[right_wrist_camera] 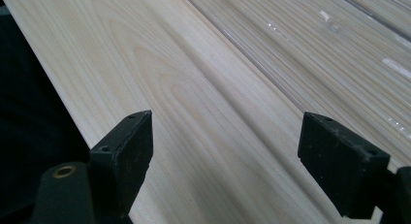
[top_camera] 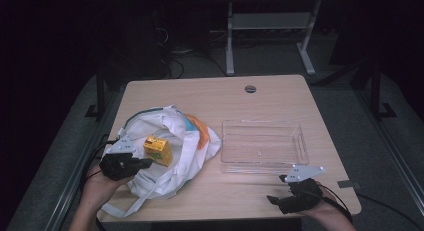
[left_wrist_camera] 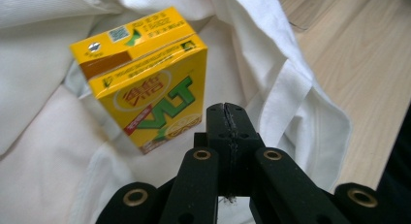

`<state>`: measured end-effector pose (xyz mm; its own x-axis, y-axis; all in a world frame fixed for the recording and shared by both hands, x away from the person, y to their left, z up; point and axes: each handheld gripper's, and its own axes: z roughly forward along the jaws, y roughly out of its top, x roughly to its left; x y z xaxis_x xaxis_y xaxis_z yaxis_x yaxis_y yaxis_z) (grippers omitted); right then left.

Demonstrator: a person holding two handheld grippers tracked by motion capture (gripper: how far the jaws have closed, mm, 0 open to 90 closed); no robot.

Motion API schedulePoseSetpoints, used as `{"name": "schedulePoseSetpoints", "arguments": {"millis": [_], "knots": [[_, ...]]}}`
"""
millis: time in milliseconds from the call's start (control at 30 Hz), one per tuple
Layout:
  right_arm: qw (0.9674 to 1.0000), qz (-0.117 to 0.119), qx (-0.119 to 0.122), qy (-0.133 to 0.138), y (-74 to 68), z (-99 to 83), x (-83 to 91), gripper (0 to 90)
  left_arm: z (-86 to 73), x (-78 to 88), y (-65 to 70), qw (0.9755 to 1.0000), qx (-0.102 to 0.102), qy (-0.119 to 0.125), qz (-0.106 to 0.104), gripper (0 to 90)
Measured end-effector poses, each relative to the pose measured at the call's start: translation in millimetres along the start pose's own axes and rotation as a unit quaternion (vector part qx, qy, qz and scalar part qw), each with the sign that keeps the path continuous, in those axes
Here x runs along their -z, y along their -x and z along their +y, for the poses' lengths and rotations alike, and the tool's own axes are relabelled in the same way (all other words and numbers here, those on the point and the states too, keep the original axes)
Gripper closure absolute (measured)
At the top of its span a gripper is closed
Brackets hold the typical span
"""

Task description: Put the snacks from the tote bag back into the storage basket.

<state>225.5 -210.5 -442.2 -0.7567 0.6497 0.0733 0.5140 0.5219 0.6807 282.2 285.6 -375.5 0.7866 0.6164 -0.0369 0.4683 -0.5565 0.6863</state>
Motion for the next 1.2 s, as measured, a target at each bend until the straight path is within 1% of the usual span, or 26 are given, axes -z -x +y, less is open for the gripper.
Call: {"name": "schedulePoseSetpoints", "arguments": {"millis": [67,100,167,200,267,333,433,467,500,533,600,633,667,700,767,833,867,1000,1033,1100,1133,1167,1200], "knots": [[1.0000,0.000,-0.001,0.001,0.5,0.2,-0.2,20.0,2.8,-3.4,-2.1,0.9999,-0.007,-0.008,-0.008,90.0],[1.0000,0.000,0.000,-0.002,0.5,0.4,-0.3,20.0,3.9,-5.3,-3.3,0.9998,-0.011,-0.012,-0.008,89.9],[1.0000,0.000,0.002,-0.003,0.3,0.3,-0.9,20.0,4.9,-9.2,-6.9,0.9997,-0.008,-0.022,-0.012,89.9],[1.0000,0.000,0.002,-0.003,0.1,0.2,-0.9,20.1,5.1,-10.6,-8.2,0.9996,-0.003,-0.024,-0.014,89.9],[1.0000,0.000,0.001,-0.004,-0.6,0.1,-0.2,20.2,6.1,-13.3,-10.9,0.9996,0.000,-0.023,-0.019,89.9],[1.0000,0.000,-0.002,-0.002,-0.4,-0.3,-0.1,20.2,7.2,-15.0,-12.9,0.9996,0.001,-0.024,-0.016,89.9],[1.0000,-0.002,-0.002,-0.002,0.3,-0.5,0.2,20.2,7.2,-18.0,-14.7,0.9997,-0.003,-0.018,-0.014,89.9],[1.0000,-0.002,-0.002,-0.002,0.4,-0.6,0.3,20.2,7.1,-19.6,-15.0,0.9997,0.000,-0.019,-0.016,89.9],[1.0000,-0.001,-0.002,-0.002,0.0,-0.6,0.7,20.2,7.2,-20.6,-15.9,0.9997,-0.007,-0.020,-0.014,89.9],[1.0000,-0.001,-0.002,-0.001,-0.2,-0.6,0.7,20.3,6.6,-21.9,-15.5,0.9996,-0.002,-0.022,-0.016,89.9],[1.0000,-0.001,-0.002,-0.004,-0.1,-0.8,1.0,20.3,5.6,-24.5,-17.5,0.9996,-0.009,-0.024,-0.014,89.9],[1.0000,-0.001,-0.001,-0.005,0.0,-1.0,1.2,20.3,4.9,-26.2,-17.1,0.9996,-0.002,-0.024,-0.016,89.9],[1.0000,-0.002,-0.001,-0.004,0.2,-1.2,1.3,20.3,4.6,-27.8,-17.2,0.9995,-0.006,-0.030,-0.011,89.9],[1.0000,-0.002,0.000,-0.004,0.6,-1.2,1.5,20.3,4.5,-29.5,-17.4,0.9995,-0.006,-0.031,-0.009,89.9],[1.0000,-0.003,0.001,-0.003,1.7,-1.4,1.6,20.4,5.2,-31.3,-17.7,0.9994,-0.012,-0.031,-0.009,89.9],[1.0000,-0.003,0.001,-0.003,1.7,-1.5,1.6,20.4,6.4,-33.6,-16.8,0.9994,-0.013,-0.031,-0.009,89.9],[1.0000,-0.003,0.001,-0.003,1.6,-1.5,1.5,20.4,6.7,-34.7,-15.3,0.9994,-0.009,-0.031,-0.011,89.9],[1.0000,-0.001,0.001,-0.006,0.4,-1.3,1.2,20.4,9.2,-39.1,-12.0,0.9995,-0.011,-0.029,-0.008,89.9],[1.0000,-0.001,0.000,-0.005,0.2,-1.4,1.2,20.4,9.5,-40.0,-12.6,0.9995,-0.011,-0.026,-0.011,89.9],[1.0000,-0.001,0.004,-0.004,0.4,-1.9,1.4,20.4,9.0,-41.9,-11.6,0.9997,0.001,-0.021,-0.016,89.9],[1.0000,-0.002,0.004,-0.004,0.6,-2.2,1.5,20.4,9.3,-42.1,-12.5,0.9996,-0.006,-0.024,-0.014,89.9],[1.0000,-0.002,0.002,-0.004,0.4,-2.6,1.7,20.4,9.4,-42.5,-12.4,0.9997,-0.004,-0.022,-0.014,89.9],[1.0000,-0.002,0.001,-0.006,0.4,-2.8,2.2,20.4,9.9,-42.5,-13.5,0.9996,-0.009,-0.023,-0.013,89.9]]}}
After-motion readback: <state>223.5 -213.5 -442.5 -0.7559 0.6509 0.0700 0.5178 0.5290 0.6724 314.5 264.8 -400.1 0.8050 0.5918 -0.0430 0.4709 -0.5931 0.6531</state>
